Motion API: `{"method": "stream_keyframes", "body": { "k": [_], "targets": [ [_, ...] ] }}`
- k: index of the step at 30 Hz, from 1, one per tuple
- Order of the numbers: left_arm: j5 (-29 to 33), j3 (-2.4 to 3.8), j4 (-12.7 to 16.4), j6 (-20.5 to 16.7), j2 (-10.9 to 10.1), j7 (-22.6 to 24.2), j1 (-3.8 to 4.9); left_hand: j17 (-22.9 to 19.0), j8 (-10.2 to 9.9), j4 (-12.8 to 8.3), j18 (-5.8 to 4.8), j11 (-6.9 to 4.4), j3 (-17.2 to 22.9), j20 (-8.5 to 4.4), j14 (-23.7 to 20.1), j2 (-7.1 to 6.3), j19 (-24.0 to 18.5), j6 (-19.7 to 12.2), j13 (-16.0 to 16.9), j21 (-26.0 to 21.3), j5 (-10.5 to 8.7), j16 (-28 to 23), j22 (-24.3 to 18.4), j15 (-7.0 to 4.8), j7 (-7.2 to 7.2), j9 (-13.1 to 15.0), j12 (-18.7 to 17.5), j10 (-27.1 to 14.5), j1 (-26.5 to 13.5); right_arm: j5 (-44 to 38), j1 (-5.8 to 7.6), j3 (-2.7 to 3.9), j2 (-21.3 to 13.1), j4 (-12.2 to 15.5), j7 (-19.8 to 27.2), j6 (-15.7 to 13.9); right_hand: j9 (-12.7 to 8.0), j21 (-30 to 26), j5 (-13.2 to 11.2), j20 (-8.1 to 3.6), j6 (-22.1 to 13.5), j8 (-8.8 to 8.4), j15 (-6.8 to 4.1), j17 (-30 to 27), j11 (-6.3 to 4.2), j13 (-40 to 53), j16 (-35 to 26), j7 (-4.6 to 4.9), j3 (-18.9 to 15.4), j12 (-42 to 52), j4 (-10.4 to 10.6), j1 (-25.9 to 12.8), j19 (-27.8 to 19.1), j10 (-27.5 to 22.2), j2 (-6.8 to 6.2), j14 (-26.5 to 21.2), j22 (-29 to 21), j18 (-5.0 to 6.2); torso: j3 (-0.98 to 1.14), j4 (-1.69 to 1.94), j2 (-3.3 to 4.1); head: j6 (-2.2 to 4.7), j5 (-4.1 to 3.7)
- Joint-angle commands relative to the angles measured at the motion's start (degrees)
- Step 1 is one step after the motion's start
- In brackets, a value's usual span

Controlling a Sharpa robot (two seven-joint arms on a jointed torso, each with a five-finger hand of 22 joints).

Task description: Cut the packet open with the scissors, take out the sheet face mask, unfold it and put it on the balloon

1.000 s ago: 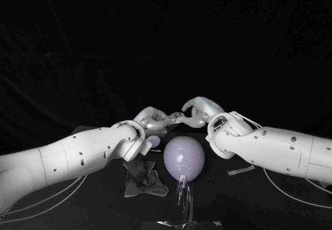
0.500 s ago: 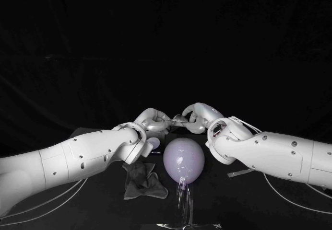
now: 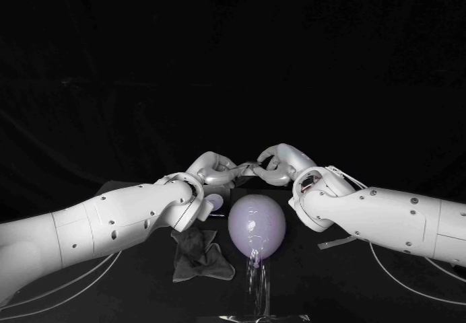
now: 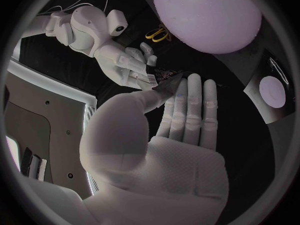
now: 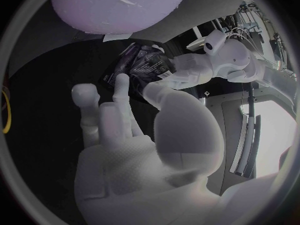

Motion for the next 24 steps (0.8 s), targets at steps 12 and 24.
{"method": "stream_keyframes", "body": {
  "k": [12, 24],
  "targets": [
    [-2.3, 0.11, -1.0, -4.1, 0.8, 1.7, 0.16, 0.1, 1.2, 0.0, 1.14, 0.16, 0.3, -0.19, -0.1, 0.76, 0.0, 0.2, 0.0, 0.3, 0.17, 0.0, 0.1, -0.18, -0.02, 2.5, -0.3, 0.3, 0.0, 14.0, -0.04, -0.02, -0.2, 0.4, -5.8, 3.5, 0.6, -1.3, 7.9, -0.67, 3.2, 5.36, -0.81, -5.3, -0.88, -5.4, -3.9, -1.41, -11.8, -4.8, 10.8, -5.9, 1.1, 3.9, -1.83, -1.1, 2.5, 0.67, -0.04, -0.01, -0.02, 0.14, -0.29],
    [-5.2, 0.10, -0.8, -5.3, 2.0, 1.7, 0.31, 0.1, 1.2, -0.2, 1.14, 0.17, 0.3, -0.21, -0.1, 0.82, -0.1, 0.1, 0.0, 0.4, 0.17, 0.0, 0.1, -0.18, -0.02, 2.5, -0.4, 0.3, 0.0, 26.5, -0.03, -0.01, 1.9, -1.0, -5.4, 1.3, 0.3, -1.8, 11.6, -1.57, 7.5, 8.85, -1.90, -6.2, -2.26, -5.6, -5.2, -3.01, -16.3, -5.0, 10.8, -6.1, 1.9, 7.0, 0.71, -0.7, 2.5, 0.59, 0.00, 0.00, 0.06, 0.42, -0.53]
  ]
}}
